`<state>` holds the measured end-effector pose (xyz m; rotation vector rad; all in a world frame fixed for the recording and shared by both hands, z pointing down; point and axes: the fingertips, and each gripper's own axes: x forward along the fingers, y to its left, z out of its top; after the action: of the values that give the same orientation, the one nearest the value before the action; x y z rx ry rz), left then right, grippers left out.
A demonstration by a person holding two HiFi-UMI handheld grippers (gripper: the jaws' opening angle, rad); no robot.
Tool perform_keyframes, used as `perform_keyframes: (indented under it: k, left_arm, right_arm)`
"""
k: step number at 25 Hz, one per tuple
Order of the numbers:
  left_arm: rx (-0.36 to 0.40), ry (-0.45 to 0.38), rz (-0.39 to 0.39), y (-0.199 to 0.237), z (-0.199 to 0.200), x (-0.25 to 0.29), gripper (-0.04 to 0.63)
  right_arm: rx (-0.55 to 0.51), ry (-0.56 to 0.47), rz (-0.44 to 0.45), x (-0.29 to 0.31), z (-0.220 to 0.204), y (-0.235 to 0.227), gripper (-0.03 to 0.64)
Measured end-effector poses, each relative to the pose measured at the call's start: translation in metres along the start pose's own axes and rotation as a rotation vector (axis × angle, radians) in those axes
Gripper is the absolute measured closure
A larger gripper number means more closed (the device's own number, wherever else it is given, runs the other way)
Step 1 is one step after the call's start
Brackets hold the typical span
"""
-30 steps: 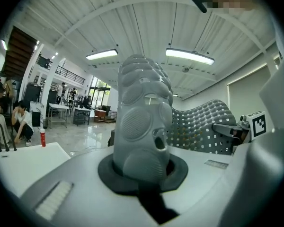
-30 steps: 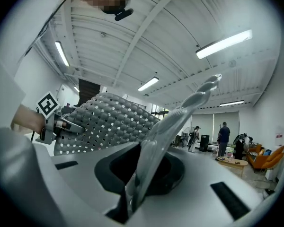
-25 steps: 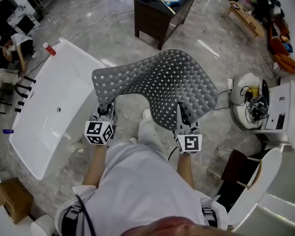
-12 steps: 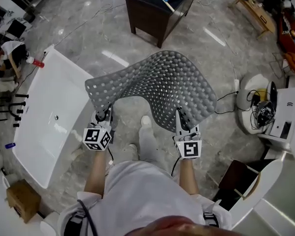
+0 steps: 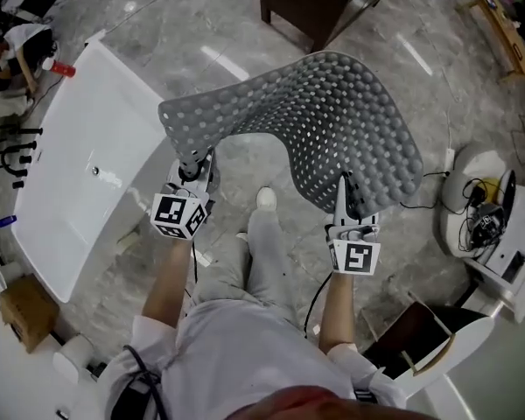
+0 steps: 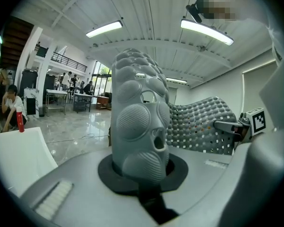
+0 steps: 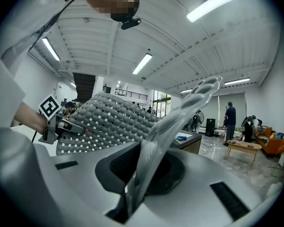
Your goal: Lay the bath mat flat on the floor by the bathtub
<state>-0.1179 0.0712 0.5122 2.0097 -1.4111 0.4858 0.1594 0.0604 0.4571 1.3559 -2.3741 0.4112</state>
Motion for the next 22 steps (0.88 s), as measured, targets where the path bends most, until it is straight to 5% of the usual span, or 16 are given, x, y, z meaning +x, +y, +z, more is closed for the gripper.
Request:
perform_keyframes:
  k: [4, 9, 16, 22]
  left_arm:
    - [0.025, 0.017, 0.008, -0.004, -0.012, 0.003, 0.578]
    - [0.075, 0.073, 0.021, -0.008, 0.042, -0.024, 0.578]
    - [0.072, 0.115, -0.008, 0.002, -0.008, 0.0, 0.578]
    - [0.129, 0.153, -0.022, 0.003, 0.017, -0.002, 0.578]
  right_arm:
    - [0.008, -0.01, 0.013, 0.0, -0.016, -0.007, 0.592]
    - [0.046, -0.052, 0.05, -0.002, 0.03, -0.001, 0.591]
    - [0.049, -0.044, 0.066, 0.011, -0.025, 0.003, 0.592]
    - [0.085, -0.088, 0.072, 0.004, -0.024, -0.006, 0.591]
